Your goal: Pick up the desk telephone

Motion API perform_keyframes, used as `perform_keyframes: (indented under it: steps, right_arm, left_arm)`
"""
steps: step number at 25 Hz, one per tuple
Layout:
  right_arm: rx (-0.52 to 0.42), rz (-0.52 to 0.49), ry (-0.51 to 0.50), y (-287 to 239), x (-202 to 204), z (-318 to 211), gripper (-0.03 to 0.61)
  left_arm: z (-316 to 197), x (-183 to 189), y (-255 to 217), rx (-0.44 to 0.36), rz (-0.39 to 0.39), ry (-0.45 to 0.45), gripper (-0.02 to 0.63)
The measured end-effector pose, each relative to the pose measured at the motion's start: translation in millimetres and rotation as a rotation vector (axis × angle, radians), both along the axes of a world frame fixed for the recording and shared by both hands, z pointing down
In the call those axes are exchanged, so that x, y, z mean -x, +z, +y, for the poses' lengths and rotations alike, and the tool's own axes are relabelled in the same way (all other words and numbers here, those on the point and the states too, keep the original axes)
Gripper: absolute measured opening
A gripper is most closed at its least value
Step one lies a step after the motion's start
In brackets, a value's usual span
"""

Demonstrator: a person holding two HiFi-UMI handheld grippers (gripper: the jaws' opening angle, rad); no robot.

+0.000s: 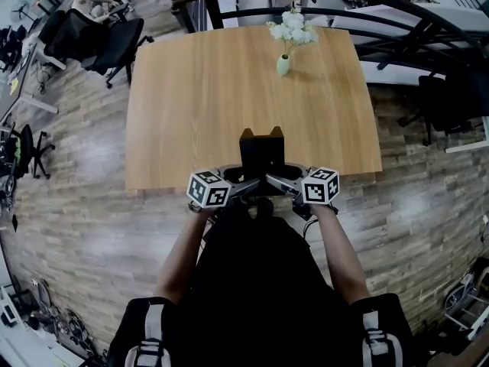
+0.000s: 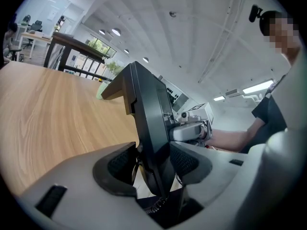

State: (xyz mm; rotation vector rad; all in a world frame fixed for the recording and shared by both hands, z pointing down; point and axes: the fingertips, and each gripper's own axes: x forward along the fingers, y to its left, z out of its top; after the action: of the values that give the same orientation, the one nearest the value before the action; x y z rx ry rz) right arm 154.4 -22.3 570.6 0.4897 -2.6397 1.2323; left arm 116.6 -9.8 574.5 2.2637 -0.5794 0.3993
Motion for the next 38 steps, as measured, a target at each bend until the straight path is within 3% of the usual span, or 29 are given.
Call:
perform_keyframes:
  steps: [9, 38]
  right_arm:
    - [-0.004, -0.025, -0.012, 0, -12, 31, 0.225]
    - [-0.009, -0.068, -0.005, -4, -10, 31, 0.224]
  left_arm:
    - [30, -12, -1, -0.021, -0.01, -0.013, 0.23]
    - [29, -8, -9, -0.044, -0.01, -0.041, 0.23]
